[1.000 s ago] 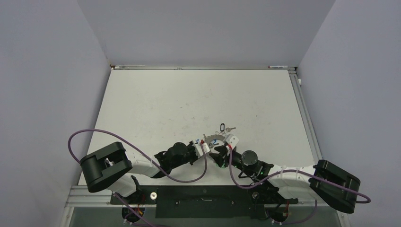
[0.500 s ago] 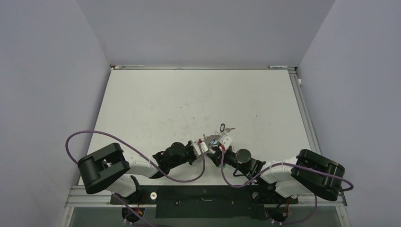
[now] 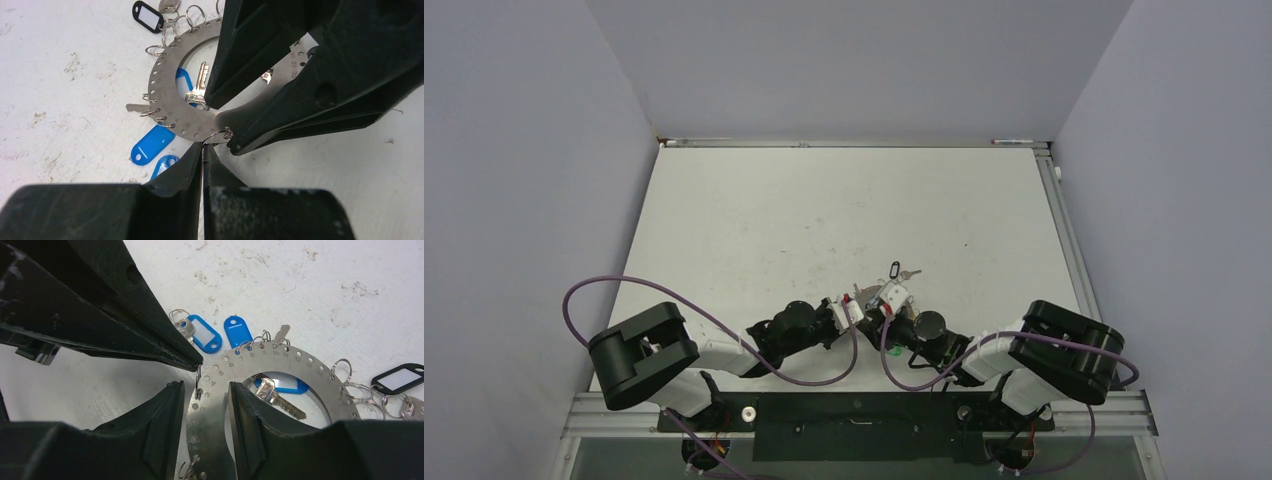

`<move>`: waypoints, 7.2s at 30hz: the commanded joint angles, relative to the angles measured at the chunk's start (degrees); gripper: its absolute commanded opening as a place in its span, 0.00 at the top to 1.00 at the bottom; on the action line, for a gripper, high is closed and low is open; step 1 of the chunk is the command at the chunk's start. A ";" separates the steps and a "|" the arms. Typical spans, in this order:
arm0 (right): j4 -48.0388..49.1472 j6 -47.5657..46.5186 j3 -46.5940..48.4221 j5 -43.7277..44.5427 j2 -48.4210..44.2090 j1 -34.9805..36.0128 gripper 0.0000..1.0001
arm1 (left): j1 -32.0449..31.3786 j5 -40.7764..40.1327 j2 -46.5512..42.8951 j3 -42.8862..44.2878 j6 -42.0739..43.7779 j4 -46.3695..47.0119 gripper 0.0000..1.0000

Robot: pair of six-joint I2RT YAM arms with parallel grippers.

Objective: Put the keys on the keyring

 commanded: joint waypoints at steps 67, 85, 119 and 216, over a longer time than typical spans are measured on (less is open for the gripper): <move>-28.14 0.80 11.29 -1.67 -8.75 -2.11 0.57 | 0.65 -6.54 -19.45 0.77 -13.55 -16.42 0.52; -44.08 -4.99 26.11 -0.22 2.69 -1.67 0.58 | 3.07 -18.71 -46.13 15.30 -9.51 -58.40 0.44; -54.86 -7.34 30.93 -2.43 6.58 -0.37 0.95 | 3.91 -23.16 -54.09 11.40 -5.84 -60.02 0.44; -15.71 8.77 7.95 -30.05 -32.68 -9.17 0.95 | 5.96 23.47 -15.53 -5.10 -14.30 19.63 0.93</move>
